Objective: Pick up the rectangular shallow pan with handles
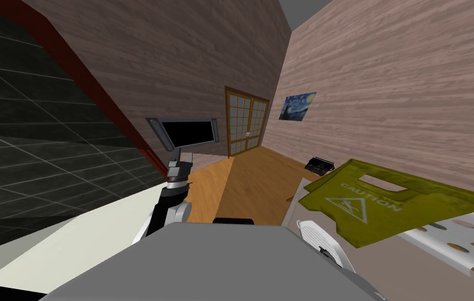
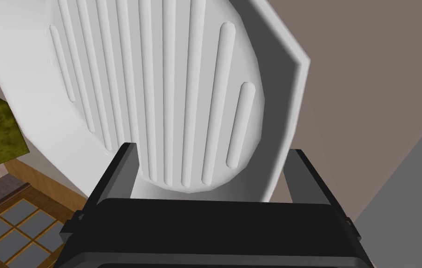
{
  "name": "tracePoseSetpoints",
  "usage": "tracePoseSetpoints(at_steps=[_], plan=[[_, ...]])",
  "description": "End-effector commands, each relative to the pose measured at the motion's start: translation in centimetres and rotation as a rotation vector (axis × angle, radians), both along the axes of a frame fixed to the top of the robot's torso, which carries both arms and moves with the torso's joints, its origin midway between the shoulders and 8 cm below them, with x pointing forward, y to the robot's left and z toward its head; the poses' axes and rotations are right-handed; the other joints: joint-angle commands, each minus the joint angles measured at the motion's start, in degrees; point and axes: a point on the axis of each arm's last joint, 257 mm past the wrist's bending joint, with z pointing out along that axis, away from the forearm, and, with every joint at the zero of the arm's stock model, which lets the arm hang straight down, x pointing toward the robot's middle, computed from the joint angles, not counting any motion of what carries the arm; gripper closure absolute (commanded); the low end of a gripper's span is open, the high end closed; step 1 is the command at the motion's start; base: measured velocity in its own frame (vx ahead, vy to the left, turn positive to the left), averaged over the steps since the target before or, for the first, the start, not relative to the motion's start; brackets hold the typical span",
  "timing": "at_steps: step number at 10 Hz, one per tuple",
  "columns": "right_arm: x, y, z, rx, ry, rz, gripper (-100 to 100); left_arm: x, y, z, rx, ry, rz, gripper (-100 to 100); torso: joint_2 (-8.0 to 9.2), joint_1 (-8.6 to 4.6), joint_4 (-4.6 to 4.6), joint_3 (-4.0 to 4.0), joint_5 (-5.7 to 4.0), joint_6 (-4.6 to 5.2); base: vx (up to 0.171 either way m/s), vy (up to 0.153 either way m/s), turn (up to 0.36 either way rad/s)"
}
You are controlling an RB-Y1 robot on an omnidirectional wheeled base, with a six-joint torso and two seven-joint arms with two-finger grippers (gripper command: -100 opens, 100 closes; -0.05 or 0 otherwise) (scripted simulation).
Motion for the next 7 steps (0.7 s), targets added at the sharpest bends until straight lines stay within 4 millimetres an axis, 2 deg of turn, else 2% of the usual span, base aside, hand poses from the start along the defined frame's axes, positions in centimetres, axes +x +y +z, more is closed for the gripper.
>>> tracePoseSetpoints(at_steps=[1, 5, 6, 7], plan=[[0.0, 0.0, 0.0, 0.0, 0.0, 0.0, 100, 0.0, 0.0, 0.0, 0.0, 0.0, 0.0, 0, 0.0, 0.0, 0.0, 0.0, 0.0, 0.0, -0.011, 0.0, -0.013], [-0.09, 0.11, -0.07, 0.003, 0.0, -0.001, 100, 0.0, 0.0, 0.0, 0.0, 0.0, 0.0, 0, -0.29, 0.07, -0.05, -0.16, 0.08, -0.05, -0.002, 0.002, -0.002], [-0.12, 0.13, -0.08, 0.003, 0.001, -0.002, 0, 0.0, 0.0, 0.0, 0.0, 0.0, 0.0, 0, -0.28, 0.1, -0.04, -0.16, 0.11, -0.05, 0.0, 0.0, 0.0], [0.08, 0.03, 0.08, 0.0, 0.0, 0.013, 100, 0.0, 0.0, 0.0, 0.0, 0.0, 0.0, 0, -0.28, 0.13, -0.04, -0.15, 0.13, -0.06, 0.04, 0.004, -0.194]])
